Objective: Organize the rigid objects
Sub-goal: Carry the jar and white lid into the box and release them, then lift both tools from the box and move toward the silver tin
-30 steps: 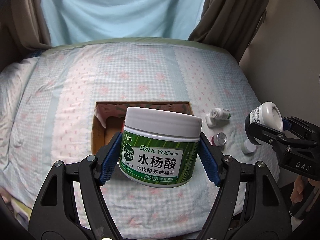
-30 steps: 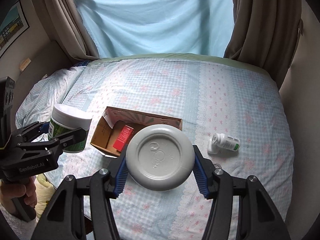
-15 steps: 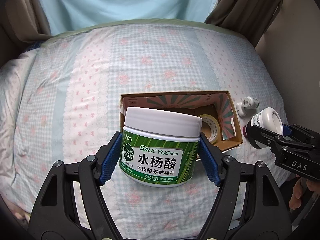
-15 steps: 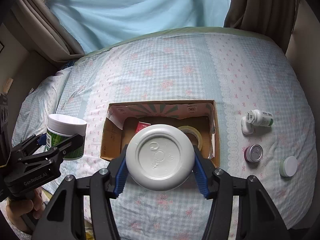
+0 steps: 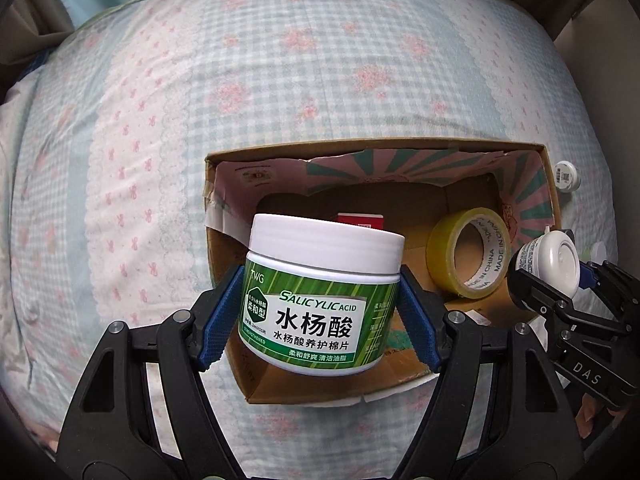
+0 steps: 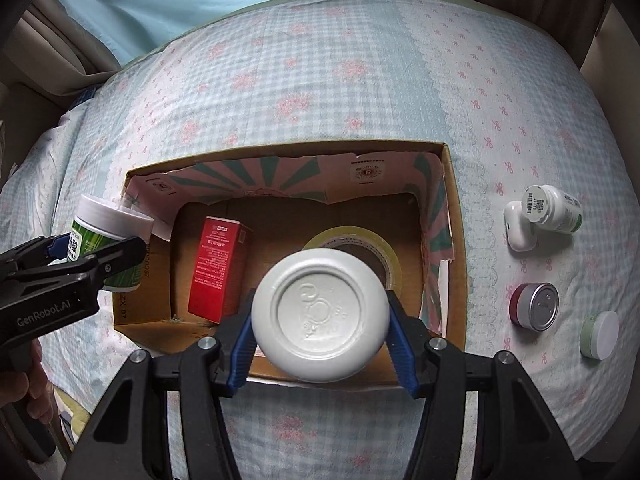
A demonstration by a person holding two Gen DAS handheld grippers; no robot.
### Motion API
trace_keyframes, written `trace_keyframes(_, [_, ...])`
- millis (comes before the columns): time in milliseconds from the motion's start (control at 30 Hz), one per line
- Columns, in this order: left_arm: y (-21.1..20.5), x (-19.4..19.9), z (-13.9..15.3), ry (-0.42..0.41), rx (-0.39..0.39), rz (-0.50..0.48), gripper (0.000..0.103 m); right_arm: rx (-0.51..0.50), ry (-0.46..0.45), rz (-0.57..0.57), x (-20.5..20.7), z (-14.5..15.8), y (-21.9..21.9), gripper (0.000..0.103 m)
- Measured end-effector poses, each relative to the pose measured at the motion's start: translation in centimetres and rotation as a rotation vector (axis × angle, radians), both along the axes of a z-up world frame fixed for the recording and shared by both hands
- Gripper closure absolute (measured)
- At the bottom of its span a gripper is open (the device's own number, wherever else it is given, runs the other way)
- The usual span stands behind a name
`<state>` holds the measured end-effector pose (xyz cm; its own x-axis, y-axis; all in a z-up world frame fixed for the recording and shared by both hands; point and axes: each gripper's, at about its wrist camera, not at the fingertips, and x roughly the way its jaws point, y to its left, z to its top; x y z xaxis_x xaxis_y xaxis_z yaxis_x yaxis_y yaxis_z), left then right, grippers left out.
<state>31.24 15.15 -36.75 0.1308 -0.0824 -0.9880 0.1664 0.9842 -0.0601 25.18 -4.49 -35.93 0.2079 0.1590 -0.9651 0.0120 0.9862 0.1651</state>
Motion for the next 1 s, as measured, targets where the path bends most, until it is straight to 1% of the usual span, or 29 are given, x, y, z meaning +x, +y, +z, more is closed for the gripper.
trace_keyframes(100, [-0.3, 0.8, -1.9, 0.034, 0.026, -0.024, 0.032, 0.003, 0.036, -0.002, 1.0, -1.7, 0.1, 0.05])
trace_keyframes(167, [-0.3, 1.1, -2.8, 0.057, 0.032, -0.019, 0.032, 0.008, 0.061, -0.006, 1.5, -2.6, 0.1, 0.05])
trace_keyframes(333, [-0.3, 1.8, -3.5, 0.073, 0.029, -0.004, 0.031, 0.02, 0.093, -0.017, 2.1, -4.0, 0.0, 0.049])
trace_keyframes(367, [-0.4, 1.9, -3.5, 0.069, 0.026, -0.006, 0.025, 0.025, 0.101, -0.016, 2.2, -4.1, -0.1, 0.049])
trace_keyframes(400, [-0.6, 2.0, -3.2, 0.063, 0.017, -0.01, 0.018, 0.026, 0.105, -0.018, 2.3, -4.2, -0.1, 0.049])
trace_keyframes(433, [-0.7, 2.0, -2.9, 0.051, 0.015, -0.013, 0.0, 0.028, 0.11, -0.023, 2.4, -4.3, -0.2, 0.049])
trace_keyframes(467, [-0.9, 2.0, -2.4, 0.034, 0.013, -0.02, 0.0, 0.032, 0.121, -0.031, 2.4, -4.4, -0.3, 0.042])
trace_keyframes(500, [-1.0, 1.9, -2.0, 0.024, 0.014, -0.031, 0.0, 0.03, 0.129, -0.041, 2.5, -4.5, -0.5, 0.033])
trace_keyframes(533, [-1.1, 1.8, -1.7, 0.019, 0.014, -0.038, 0.0, 0.034, 0.131, -0.05, 2.5, -4.4, -0.7, 0.005])
trace_keyframes(567, [-1.1, 1.7, -1.5, 0.021, 0.019, -0.043, 0.0, 0.033, 0.133, -0.049, 2.4, -4.3, -0.8, 0.0])
trace_keyframes(700, [-0.7, 0.8, -0.5, 0.013, 0.016, -0.035, 0.0, 0.037, 0.087, -0.057, 1.6, -3.4, -1.5, 0.0])
trace_keyframes(800, [-0.5, 0.2, 0.0, 0.01, 0.002, -0.017, 0.0, 0.028, 0.07, -0.057, 1.1, -2.8, -1.7, 0.0])
trace_keyframes(900, [-0.5, -0.5, 0.8, -0.008, 0.001, -0.017, 0.0, 0.031, 0.054, -0.064, 0.7, -1.9, -1.7, 0.0])
trace_keyframes(1000, [-0.5, -1.0, 2.3, -0.041, 0.001, -0.018, 0.0, 0.02, 0.029, -0.054, 0.4, -0.8, -1.6, 0.0])
